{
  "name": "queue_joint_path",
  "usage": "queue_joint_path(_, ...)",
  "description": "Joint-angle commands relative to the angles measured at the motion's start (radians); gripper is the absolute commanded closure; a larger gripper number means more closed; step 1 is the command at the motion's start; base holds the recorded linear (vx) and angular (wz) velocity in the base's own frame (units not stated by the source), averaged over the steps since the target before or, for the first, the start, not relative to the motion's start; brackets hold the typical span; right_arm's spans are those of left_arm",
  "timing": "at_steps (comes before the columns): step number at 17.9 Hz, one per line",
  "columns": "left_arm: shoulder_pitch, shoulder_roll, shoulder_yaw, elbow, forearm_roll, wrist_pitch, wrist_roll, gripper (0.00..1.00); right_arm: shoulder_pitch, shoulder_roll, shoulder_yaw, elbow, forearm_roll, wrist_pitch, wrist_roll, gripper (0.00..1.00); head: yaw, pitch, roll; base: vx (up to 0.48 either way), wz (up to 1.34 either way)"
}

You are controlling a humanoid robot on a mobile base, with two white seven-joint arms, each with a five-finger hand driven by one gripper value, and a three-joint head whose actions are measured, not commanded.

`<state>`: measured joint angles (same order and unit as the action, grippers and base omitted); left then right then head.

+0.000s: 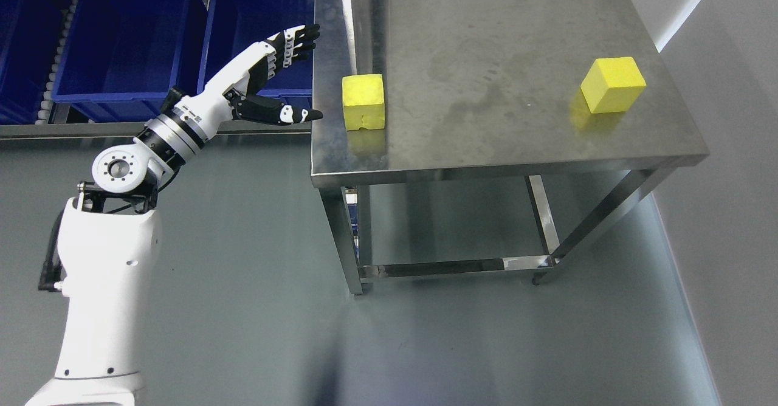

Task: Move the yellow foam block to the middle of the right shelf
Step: 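Close the left hand around the nearer yellow foam cube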

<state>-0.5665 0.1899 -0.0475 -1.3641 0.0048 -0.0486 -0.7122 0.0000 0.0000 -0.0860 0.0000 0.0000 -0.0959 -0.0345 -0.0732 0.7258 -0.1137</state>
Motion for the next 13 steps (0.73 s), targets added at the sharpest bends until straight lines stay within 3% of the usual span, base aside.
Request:
queue_joint_path(1, -0.062, -0.072, -0.083, 0.209, -0.012, 0.003, 0.0, 0.02, 0.002, -0.017, 0.0, -0.017, 0.003, 0.001, 0.001, 0.0, 0.0, 0.0, 0.0, 0.0, 0.0)
queue_joint_path(8, -0.108, -0.107, -0.159, 0.321, -0.017, -0.019, 0.0, 0.02, 0.002, -0.017, 0.0, -0.017, 0.005, 0.001, 0.001, 0.0, 0.0, 0.0, 0.0, 0.0, 0.0)
queue_joint_path(13, -0.136, -0.121, -0.183, 0.375, -0.103, -0.022, 0.008, 0.03, 0.002, -0.017, 0.0, -0.017, 0.003, 0.001, 0.001, 0.0, 0.0, 0.0, 0.0, 0.0, 0.0)
